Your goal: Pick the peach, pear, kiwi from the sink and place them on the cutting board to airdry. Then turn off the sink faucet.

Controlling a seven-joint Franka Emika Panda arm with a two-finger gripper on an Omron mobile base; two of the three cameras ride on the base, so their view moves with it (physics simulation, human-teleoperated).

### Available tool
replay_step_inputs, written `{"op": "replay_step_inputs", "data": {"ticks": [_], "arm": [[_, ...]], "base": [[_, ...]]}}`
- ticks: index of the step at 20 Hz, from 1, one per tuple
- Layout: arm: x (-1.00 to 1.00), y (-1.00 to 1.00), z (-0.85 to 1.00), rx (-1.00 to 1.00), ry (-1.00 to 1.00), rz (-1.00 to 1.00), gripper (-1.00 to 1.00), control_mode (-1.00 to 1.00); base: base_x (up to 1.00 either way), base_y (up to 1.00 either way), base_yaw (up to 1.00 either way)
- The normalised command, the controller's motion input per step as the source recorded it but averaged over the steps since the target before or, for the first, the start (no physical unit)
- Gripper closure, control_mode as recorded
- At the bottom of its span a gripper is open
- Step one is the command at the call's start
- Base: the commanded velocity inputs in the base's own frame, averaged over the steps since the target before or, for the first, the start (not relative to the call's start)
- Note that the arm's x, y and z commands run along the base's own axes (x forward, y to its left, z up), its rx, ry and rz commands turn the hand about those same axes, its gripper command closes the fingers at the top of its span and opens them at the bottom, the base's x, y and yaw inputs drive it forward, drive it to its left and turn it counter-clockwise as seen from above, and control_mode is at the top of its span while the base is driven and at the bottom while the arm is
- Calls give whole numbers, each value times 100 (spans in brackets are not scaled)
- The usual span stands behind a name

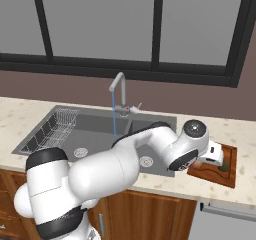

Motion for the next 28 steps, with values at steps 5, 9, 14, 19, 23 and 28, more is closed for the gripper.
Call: {"op": "replay_step_inputs", "data": {"ticks": [5, 9, 14, 19, 23, 28], "arm": [[9, -2, -14, -2, -1, 5, 100, -100], [3, 0, -10, -2, 0, 4, 100, -100], [3, 0, -7, -2, 0, 4, 100, -100], [5, -1, -9, -2, 0, 4, 100, -100], [4, -1, -11, -2, -1, 4, 100, -100], [8, -8, -11, -1, 0, 4, 100, -100]], "base": [[0, 0, 0], [0, 0, 0], [0, 0, 0], [0, 0, 0], [0, 0, 0], [0, 0, 0]]}}
